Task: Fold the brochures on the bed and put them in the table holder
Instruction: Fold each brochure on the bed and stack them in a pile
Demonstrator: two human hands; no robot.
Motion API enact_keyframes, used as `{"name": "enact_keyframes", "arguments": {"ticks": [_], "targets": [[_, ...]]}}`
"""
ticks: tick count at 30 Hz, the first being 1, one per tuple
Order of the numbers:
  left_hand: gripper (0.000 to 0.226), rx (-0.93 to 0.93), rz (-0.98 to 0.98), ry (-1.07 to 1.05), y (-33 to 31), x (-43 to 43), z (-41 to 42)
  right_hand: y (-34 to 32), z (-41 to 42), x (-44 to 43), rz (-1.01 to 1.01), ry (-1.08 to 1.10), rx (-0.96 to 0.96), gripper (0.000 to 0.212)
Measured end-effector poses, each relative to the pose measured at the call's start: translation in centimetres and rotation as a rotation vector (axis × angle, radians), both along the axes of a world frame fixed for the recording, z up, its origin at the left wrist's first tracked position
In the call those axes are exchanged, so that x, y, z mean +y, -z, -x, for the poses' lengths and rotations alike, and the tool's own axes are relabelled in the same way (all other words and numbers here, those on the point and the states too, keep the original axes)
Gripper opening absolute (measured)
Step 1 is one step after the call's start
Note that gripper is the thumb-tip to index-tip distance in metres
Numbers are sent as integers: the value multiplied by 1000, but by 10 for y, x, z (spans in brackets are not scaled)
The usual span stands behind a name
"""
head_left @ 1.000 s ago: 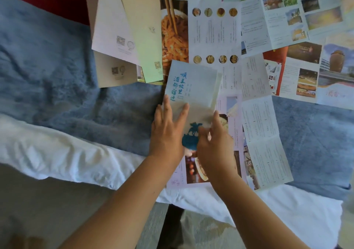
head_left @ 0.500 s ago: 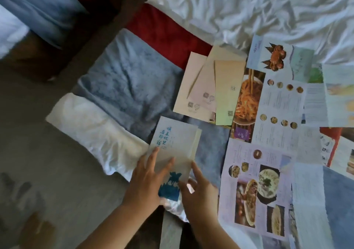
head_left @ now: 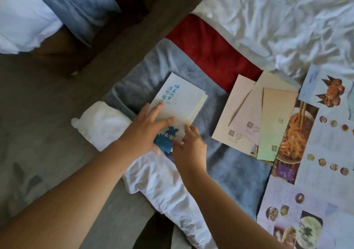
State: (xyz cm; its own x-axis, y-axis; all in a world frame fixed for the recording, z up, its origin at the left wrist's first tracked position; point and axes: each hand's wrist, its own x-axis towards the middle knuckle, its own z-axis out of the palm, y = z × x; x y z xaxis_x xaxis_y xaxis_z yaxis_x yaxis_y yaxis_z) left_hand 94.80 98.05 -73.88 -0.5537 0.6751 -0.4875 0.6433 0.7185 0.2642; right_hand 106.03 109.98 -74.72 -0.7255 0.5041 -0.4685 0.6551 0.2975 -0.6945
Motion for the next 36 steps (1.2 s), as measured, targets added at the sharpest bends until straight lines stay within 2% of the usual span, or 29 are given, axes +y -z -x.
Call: {"name": "enact_keyframes", "arguments": {"ticks": [3, 5, 9, 14, 17, 23, 28, 33, 36], "targets": [[103, -5, 59, 29, 7, 5, 5, 1, -2, 7, -106, -149, -63, 30], [105, 30, 89, 74, 11, 7, 11, -2, 2, 14, -189, -253, -122, 33], [118, 47, 139, 174, 8, 15, 27, -9, 30, 32, -225, -475, -276, 79], [131, 41, 257, 158, 4, 38, 46, 8, 62, 32, -299, -576, -411, 112], [131, 33, 282, 142, 10, 45, 45, 22, 70, 33, -328, -609, -453, 124], [129, -9, 257, 78, 29, 45, 44, 40, 78, 32, -394, -653, -451, 121], [109, 19, 221, 20, 46, 50, 41, 59, 76, 37, -403, -647, -448, 123], [126, 39, 243, 26, 48, 50, 37, 60, 69, 41, -370, -620, -393, 124], [125, 88, 260, 32, 40, 52, 32, 52, 67, 40, -414, -674, -371, 118]]}}
